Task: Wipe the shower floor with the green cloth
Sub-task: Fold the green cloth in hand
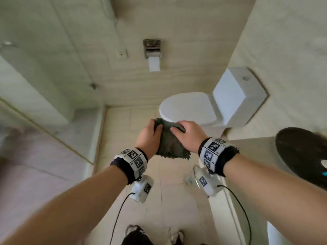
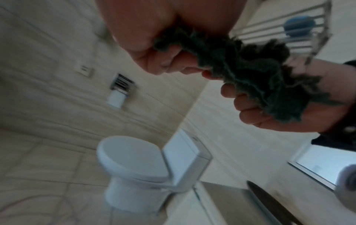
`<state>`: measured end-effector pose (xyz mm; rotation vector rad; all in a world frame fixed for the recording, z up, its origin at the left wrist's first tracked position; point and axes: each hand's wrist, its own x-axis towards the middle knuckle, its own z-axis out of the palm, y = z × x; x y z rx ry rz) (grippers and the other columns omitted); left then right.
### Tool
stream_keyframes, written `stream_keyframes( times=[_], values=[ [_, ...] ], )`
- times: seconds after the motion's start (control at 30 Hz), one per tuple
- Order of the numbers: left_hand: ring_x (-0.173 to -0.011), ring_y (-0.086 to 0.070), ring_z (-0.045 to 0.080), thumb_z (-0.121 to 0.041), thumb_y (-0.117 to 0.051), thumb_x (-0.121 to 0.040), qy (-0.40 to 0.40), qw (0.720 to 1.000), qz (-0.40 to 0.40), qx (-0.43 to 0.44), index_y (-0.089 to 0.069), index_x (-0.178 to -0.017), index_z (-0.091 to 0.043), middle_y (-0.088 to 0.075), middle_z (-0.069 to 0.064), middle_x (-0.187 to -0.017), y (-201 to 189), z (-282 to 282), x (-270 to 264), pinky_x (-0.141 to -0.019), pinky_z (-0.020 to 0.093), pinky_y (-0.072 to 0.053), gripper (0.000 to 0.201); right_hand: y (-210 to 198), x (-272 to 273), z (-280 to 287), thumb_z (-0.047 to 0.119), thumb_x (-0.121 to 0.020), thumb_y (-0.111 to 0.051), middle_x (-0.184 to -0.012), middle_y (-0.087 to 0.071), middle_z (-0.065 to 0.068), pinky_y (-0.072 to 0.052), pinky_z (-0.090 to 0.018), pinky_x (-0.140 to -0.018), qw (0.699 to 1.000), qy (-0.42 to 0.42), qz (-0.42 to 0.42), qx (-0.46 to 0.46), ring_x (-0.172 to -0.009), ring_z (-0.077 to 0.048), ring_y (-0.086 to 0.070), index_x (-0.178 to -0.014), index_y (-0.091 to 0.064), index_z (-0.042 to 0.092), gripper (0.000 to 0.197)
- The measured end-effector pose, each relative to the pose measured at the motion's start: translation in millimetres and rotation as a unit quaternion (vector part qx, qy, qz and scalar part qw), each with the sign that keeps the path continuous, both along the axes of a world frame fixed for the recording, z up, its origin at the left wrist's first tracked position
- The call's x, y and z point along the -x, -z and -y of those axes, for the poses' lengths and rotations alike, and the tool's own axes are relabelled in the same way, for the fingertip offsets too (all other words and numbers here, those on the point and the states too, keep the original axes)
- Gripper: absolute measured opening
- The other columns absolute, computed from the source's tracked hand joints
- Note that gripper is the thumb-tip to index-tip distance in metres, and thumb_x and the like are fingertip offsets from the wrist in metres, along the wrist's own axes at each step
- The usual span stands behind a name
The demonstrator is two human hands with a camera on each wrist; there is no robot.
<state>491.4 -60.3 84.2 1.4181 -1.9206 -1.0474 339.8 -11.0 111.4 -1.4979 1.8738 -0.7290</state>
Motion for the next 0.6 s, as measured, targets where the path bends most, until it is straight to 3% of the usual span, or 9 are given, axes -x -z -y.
stream_keyframes(
  times=[0.13,0.2,0.27,0.4,0.5,0.6],
  values=[
    [-0.067,-0.051,0.005,-0.023,-0.045,-0.103,-0.130,0.992,-0.010,0.000,-0.046,-0.093,-0.017,-0.054,-0.007,-0.076,7.4,-7.9,-122.2,-0.049,0.012,-0.032,0.012,8.6,-114.2,32.2,0.039,-0.096,-0.055,-0.086,-0.070,-0.006,-0.054,-0.043,-0.077,0.993,-0.117,-0.004,-0.007,-0.081,-0.022,-0.064,-0.097,-0.069,0.011,0.031],
    [-0.067,-0.051,0.007,-0.023,-0.046,-0.102,-0.188,0.982,-0.010,0.009,-0.045,-0.090,-0.016,-0.053,-0.008,-0.075,11.7,-15.6,-185.2,-0.052,0.014,-0.033,0.014,12.3,-177.2,43.1,0.040,-0.095,-0.055,-0.087,-0.071,-0.006,-0.054,-0.044,-0.076,0.985,-0.173,-0.009,-0.011,-0.082,-0.023,-0.065,-0.099,-0.069,0.011,0.032],
    [-0.070,-0.052,0.011,-0.023,-0.046,-0.102,-0.242,0.970,-0.007,0.004,-0.047,-0.092,-0.016,-0.054,-0.007,-0.077,14.9,-25.3,-243.5,-0.057,0.023,-0.038,0.012,15.9,-237.5,49.6,0.039,-0.095,-0.056,-0.088,-0.071,-0.006,-0.054,-0.042,-0.076,0.976,-0.218,-0.003,-0.015,-0.082,-0.022,-0.065,-0.100,-0.070,0.012,0.030],
    [-0.075,-0.056,0.015,-0.025,-0.047,-0.102,-0.332,0.943,-0.021,-0.016,-0.047,-0.093,-0.018,-0.057,-0.005,-0.082,21.0,-53.7,-349.4,-0.066,0.029,-0.046,0.012,20.2,-348.6,49.1,0.035,-0.095,-0.058,-0.089,-0.072,-0.004,-0.055,-0.034,-0.076,0.953,-0.301,0.021,-0.041,-0.084,-0.019,-0.066,-0.101,-0.071,0.013,0.026],
    [-0.078,-0.057,0.009,-0.029,-0.046,-0.102,-0.378,0.925,-0.023,-0.030,-0.049,-0.098,-0.022,-0.058,-0.006,-0.086,25.1,-73.8,-414.7,-0.066,0.027,-0.047,0.009,26.4,-419.8,44.7,0.036,-0.097,-0.056,-0.086,-0.071,0.004,-0.053,-0.023,-0.070,0.935,-0.346,0.048,-0.062,-0.083,-0.013,-0.066,-0.097,-0.070,0.019,0.022],
    [-0.079,-0.056,0.006,-0.031,-0.046,-0.103,-0.427,0.903,-0.030,-0.045,-0.050,-0.100,-0.024,-0.056,-0.009,-0.086,25.2,-92.7,-465.7,-0.063,0.022,-0.045,0.008,26.8,-478.1,42.5,0.036,-0.097,-0.056,-0.090,-0.073,0.001,-0.056,-0.027,-0.075,0.917,-0.384,0.068,-0.082,-0.085,-0.013,-0.068,-0.097,-0.071,0.020,0.022]
  ],
)
